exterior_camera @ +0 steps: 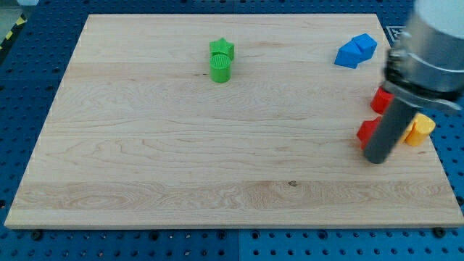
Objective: Separate the red star from yellow blocks
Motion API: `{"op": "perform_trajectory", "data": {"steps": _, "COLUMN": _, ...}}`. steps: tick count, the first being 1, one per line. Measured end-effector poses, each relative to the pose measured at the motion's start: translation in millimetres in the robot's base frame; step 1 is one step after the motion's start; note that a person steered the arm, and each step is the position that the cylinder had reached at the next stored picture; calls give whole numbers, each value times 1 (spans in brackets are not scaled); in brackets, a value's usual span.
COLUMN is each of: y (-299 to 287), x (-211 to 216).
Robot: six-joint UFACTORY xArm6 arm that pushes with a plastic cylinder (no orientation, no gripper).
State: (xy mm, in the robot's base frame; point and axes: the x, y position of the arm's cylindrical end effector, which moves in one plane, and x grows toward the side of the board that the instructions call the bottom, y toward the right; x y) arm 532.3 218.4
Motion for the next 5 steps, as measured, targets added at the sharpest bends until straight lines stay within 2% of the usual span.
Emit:
{"op": "perform_trajectory", "data": {"steps": 1, "y": 18, "x": -8}}
{"op": "perform_trajectory", "data": {"steps": 3, "y": 18, "x": 6}}
{"op": "perform_trajectory", "data": {"steps": 5, "y": -17, "x": -30}}
